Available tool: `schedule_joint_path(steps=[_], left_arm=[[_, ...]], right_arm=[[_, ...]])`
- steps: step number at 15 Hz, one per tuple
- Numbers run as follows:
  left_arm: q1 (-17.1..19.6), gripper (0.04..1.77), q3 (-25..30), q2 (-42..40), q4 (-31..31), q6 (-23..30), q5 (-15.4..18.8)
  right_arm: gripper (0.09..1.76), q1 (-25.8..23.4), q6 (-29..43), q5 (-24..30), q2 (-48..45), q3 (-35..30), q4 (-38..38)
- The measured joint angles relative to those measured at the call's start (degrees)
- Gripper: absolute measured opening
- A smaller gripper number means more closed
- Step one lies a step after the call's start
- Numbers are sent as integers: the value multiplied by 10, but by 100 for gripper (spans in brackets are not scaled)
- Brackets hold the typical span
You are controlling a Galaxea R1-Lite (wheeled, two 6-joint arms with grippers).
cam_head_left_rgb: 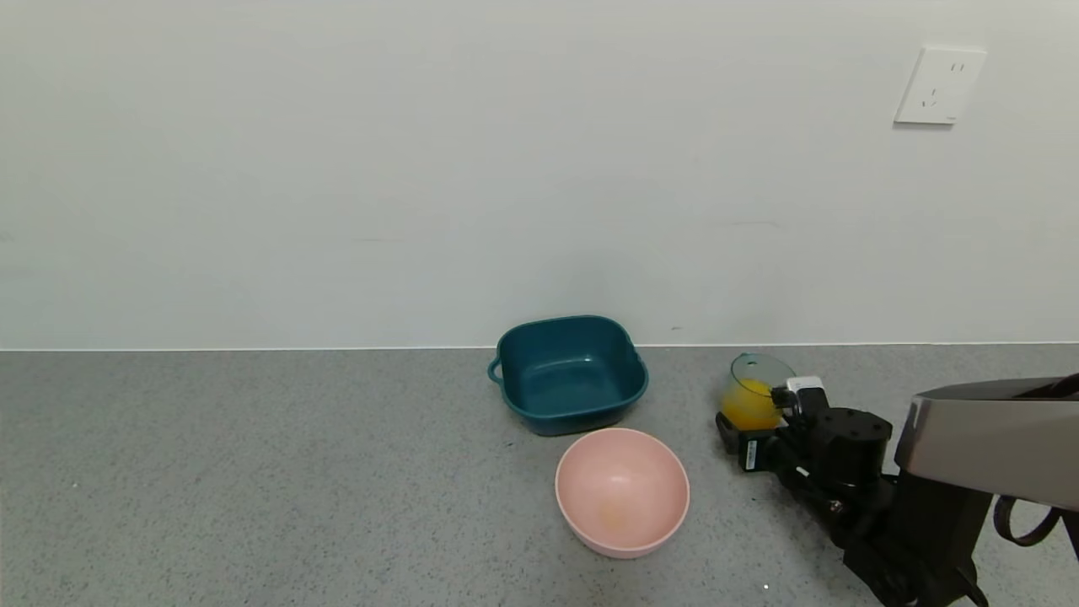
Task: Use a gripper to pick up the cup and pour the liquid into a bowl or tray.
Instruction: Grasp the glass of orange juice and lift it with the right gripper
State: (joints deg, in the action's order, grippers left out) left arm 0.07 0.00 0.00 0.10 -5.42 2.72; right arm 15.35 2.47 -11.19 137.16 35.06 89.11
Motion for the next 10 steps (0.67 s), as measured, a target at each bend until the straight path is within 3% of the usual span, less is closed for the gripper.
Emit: schedule_joint_path(steps=[10], left_arm=[[0, 172, 0, 0, 0, 0, 0]], right_arm=[[171, -1, 12, -2, 20, 45, -1]])
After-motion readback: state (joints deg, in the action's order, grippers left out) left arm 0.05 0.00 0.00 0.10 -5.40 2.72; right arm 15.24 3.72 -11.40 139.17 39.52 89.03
